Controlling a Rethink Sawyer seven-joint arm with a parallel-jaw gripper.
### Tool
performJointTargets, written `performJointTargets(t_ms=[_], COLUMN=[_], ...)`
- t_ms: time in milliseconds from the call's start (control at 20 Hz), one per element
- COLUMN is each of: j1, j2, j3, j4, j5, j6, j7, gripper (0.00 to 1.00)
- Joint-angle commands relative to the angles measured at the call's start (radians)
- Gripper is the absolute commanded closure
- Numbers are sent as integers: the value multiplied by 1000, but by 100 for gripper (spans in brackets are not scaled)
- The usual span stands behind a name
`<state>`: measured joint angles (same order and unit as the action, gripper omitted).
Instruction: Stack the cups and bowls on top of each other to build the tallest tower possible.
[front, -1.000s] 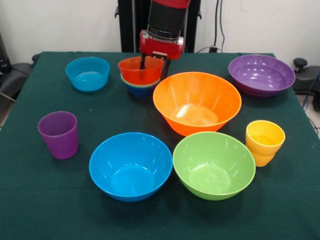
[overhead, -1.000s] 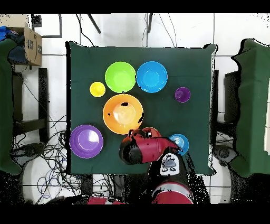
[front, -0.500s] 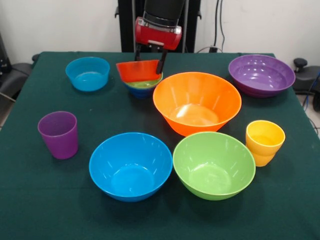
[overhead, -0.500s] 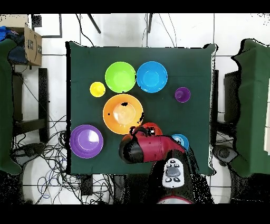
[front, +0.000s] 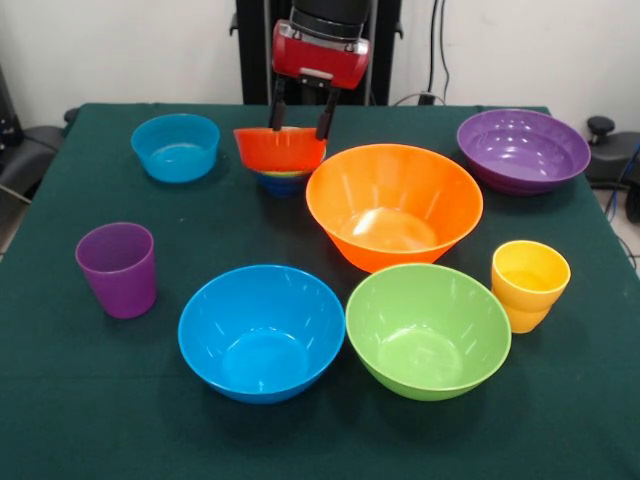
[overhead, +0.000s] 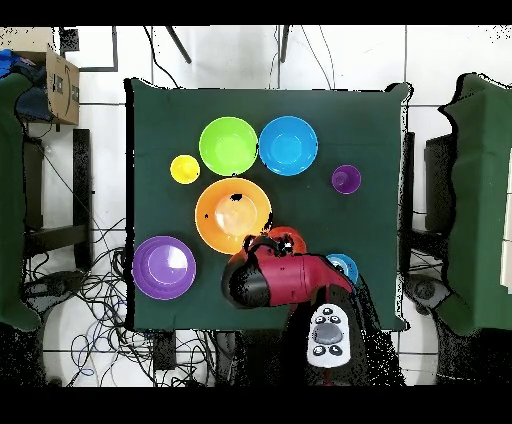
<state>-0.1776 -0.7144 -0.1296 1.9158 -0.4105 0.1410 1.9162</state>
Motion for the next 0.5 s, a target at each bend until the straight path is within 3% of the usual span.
performJointTargets(t_ms=[50, 500], j1=[7, 10], j2=[50, 87], j3=[104, 93], j4=[-30, -49], j5=[10, 5], j6=[49, 24], j7=[65, 75], gripper=[0, 0])
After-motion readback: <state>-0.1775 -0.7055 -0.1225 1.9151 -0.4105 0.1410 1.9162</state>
